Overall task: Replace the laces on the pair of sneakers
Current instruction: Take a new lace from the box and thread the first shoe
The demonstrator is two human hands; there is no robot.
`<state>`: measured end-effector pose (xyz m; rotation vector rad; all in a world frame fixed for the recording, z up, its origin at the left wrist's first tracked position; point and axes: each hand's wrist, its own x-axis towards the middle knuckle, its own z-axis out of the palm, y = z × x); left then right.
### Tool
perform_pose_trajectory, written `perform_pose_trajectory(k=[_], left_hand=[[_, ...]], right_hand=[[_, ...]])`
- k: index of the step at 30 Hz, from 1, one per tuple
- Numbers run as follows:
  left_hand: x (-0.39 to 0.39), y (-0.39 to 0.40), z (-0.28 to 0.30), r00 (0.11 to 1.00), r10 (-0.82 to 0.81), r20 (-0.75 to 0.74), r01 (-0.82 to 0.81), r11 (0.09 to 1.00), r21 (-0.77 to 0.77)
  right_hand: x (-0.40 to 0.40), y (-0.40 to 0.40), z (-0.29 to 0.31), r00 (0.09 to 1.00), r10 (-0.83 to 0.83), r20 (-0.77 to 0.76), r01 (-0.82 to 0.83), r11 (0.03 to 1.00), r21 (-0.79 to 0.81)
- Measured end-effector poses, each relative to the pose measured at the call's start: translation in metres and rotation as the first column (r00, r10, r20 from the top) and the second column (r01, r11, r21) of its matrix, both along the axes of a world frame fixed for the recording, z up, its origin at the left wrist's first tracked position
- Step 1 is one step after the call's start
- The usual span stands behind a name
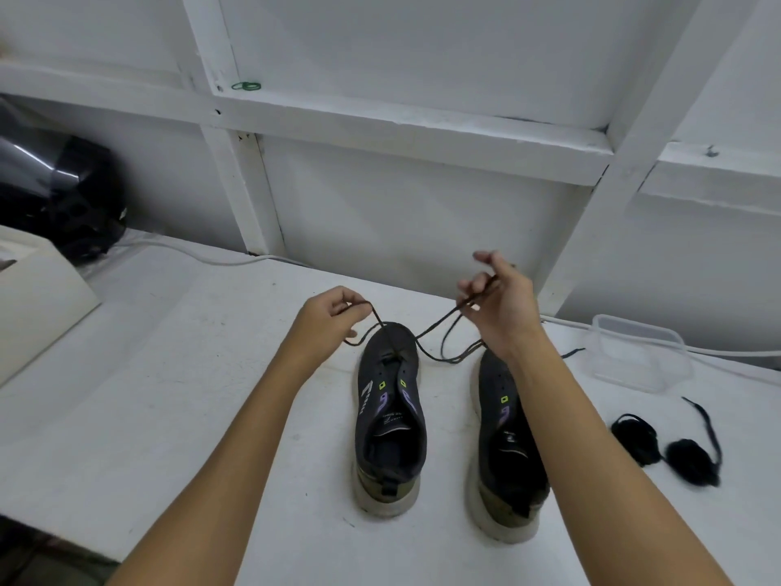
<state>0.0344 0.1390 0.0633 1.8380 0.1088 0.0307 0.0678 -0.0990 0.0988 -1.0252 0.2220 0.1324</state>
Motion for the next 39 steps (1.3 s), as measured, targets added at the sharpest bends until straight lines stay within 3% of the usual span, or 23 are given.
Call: perform_pose_trajectory(k=[2, 3, 5, 6, 8, 10, 11, 12, 13, 15, 18, 20, 22, 25, 26, 28, 31, 33, 35, 37, 39], left_hand=[[0.002, 0.004, 0.006, 0.998, 0.043, 0.049, -0.045, 0.998, 0.044], [0.003, 0.006, 0.008, 0.996, 0.059, 0.071, -0.065, 0.994, 0.086], [0.002, 0.01, 0.01, 0.994, 0.071, 0.089, -0.084, 0.984, 0.154], [0.001, 0.011, 0.011, 0.993, 0.074, 0.09, -0.089, 0.981, 0.173], [-0.001, 0.012, 0.013, 0.993, 0.078, 0.088, -0.094, 0.974, 0.206], [-0.002, 0.012, 0.016, 0.993, 0.072, 0.096, -0.093, 0.968, 0.234], [-0.003, 0.011, 0.018, 0.993, 0.061, 0.099, -0.084, 0.967, 0.241], [-0.004, 0.01, 0.02, 0.994, 0.044, 0.103, -0.069, 0.966, 0.25], [-0.005, 0.008, 0.022, 0.994, 0.025, 0.106, -0.052, 0.964, 0.262], [-0.006, 0.006, 0.027, 0.994, -0.018, 0.107, -0.013, 0.959, 0.283], [-0.006, 0.002, 0.035, 0.991, -0.089, 0.103, 0.053, 0.949, 0.312], [-0.006, 0.001, 0.039, 0.986, -0.131, 0.108, 0.086, 0.933, 0.349], [-0.005, 0.006, 0.042, 0.987, -0.136, 0.087, 0.091, 0.914, 0.395], [-0.006, 0.026, 0.047, 0.996, -0.094, 0.0, 0.082, 0.864, 0.496], [-0.007, 0.036, 0.047, 0.997, -0.071, -0.027, 0.074, 0.853, 0.516], [-0.009, 0.054, 0.047, 0.998, -0.034, -0.048, 0.054, 0.852, 0.522], [-0.011, 0.06, 0.045, 0.997, -0.046, -0.062, 0.07, 0.871, 0.486], [-0.011, 0.048, 0.043, 0.991, -0.108, -0.079, 0.133, 0.879, 0.459], [-0.009, 0.031, 0.043, 0.981, -0.174, -0.088, 0.195, 0.88, 0.434], [-0.006, 0.021, 0.041, 0.972, -0.215, -0.091, 0.233, 0.882, 0.409], [-0.007, 0.021, 0.04, 0.973, -0.213, -0.094, 0.232, 0.894, 0.382]], right_hand=[[0.004, -0.01, 0.003, 0.994, -0.105, 0.01, 0.104, 0.991, 0.083], [0.006, -0.014, 0.002, 0.992, -0.126, -0.018, 0.127, 0.991, 0.042], [0.008, -0.024, -0.005, 0.989, -0.08, -0.122, 0.042, 0.958, -0.282], [0.006, -0.027, -0.009, 0.981, -0.022, -0.194, -0.08, 0.862, -0.501], [-0.001, -0.03, -0.019, 0.942, 0.06, -0.331, -0.315, 0.5, -0.806], [-0.009, -0.03, -0.023, 0.919, 0.068, -0.389, -0.392, 0.043, -0.919], [-0.012, -0.027, -0.021, 0.925, 0.048, -0.378, -0.369, -0.132, -0.92], [-0.014, -0.024, -0.019, 0.935, 0.029, -0.353, -0.337, -0.237, -0.911], [-0.015, -0.019, -0.015, 0.947, 0.037, -0.319, -0.297, -0.278, -0.914], [-0.015, -0.003, -0.008, 0.952, 0.186, -0.244, -0.206, -0.203, -0.957], [-0.019, 0.03, 0.006, 0.845, 0.517, -0.14, -0.206, 0.073, -0.976], [-0.017, 0.045, 0.006, 0.785, 0.614, -0.083, -0.22, 0.151, -0.964], [-0.009, 0.05, 0.0, 0.81, 0.586, -0.025, -0.202, 0.239, -0.95], [0.009, 0.037, -0.017, 0.954, 0.297, -0.046, -0.177, 0.43, -0.885], [0.012, 0.03, -0.023, 0.973, 0.217, -0.078, -0.166, 0.425, -0.89], [0.015, 0.015, -0.038, 0.979, 0.145, -0.141, -0.179, 0.296, -0.938], [0.006, 0.014, -0.045, 0.955, 0.276, -0.105, -0.134, 0.086, -0.987], [0.0, 0.028, -0.037, 0.891, 0.454, -0.001, -0.064, 0.123, -0.99], [-0.005, 0.045, -0.026, 0.804, 0.586, 0.104, -0.039, 0.226, -0.973], [-0.001, 0.055, -0.021, 0.763, 0.633, 0.13, -0.014, 0.217, -0.976], [0.005, 0.053, -0.018, 0.786, 0.607, 0.118, 0.001, 0.189, -0.982]])
